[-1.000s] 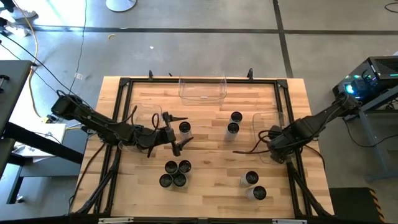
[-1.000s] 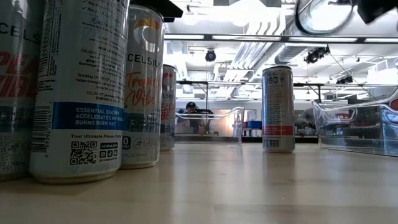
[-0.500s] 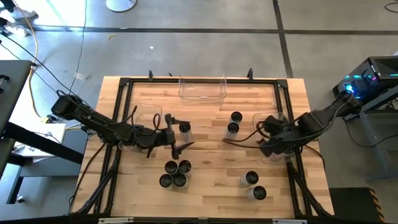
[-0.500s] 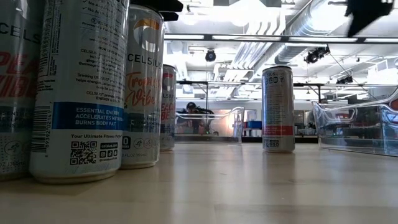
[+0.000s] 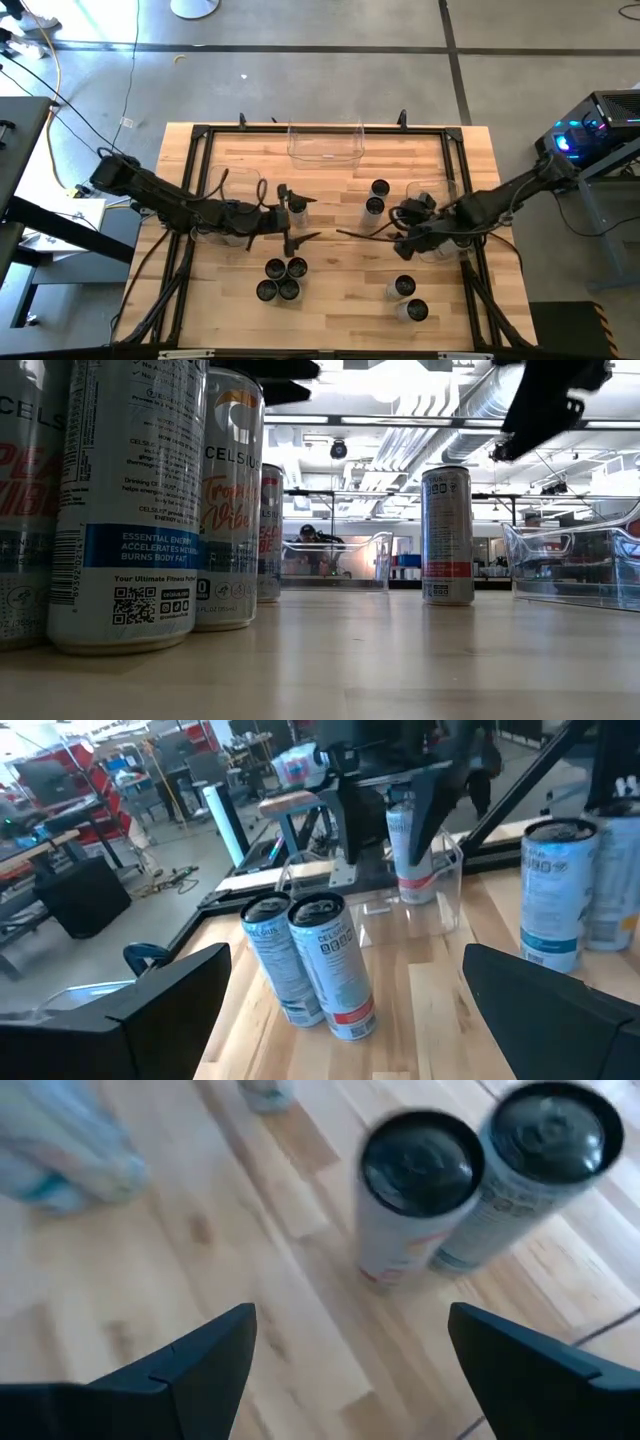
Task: Sort soda cans
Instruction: Put the white-pink soda can into the right transparent bin
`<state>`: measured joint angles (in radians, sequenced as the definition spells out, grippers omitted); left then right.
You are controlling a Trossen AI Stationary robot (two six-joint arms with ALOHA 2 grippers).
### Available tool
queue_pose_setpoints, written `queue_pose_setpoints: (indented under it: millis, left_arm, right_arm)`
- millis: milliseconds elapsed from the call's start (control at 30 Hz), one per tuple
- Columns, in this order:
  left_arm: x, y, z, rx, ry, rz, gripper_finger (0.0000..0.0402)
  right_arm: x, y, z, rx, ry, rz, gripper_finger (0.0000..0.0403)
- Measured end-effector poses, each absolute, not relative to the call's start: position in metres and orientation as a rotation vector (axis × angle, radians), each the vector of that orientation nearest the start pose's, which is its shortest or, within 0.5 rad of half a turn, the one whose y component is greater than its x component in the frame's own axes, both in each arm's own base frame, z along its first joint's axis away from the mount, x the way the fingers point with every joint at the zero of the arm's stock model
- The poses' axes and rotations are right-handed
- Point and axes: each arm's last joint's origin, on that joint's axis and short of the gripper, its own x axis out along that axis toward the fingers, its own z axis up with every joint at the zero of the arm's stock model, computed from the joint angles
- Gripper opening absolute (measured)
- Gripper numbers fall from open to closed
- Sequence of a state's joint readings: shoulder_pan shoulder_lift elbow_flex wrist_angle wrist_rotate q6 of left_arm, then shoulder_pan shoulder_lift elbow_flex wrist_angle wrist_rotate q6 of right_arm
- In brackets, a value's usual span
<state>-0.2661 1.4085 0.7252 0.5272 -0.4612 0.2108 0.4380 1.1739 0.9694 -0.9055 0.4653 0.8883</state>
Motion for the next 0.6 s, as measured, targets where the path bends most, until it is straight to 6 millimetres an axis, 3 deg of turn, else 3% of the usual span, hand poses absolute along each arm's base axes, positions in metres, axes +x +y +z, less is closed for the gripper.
queue_pose_setpoints:
  millis: [233, 467, 600]
  left_arm:
    - [0.333, -0.064, 0.236, 0.278, 0.22, 0.188, 0.0394]
    - [0.369, -0.055, 0.235, 0.305, 0.355, 0.221, 0.0394]
    - [0.384, -0.05, 0.225, 0.306, 0.387, 0.237, 0.0394]
  right_arm:
    - [0.214, 0.076, 0.248, 0.181, 0.99, -0.442, 0.0325]
    - [0.229, 0.071, 0.237, 0.073, 1.011, -0.436, 0.0325]
    - [0.233, 0.071, 0.232, 0.011, 1.015, -0.451, 0.0325]
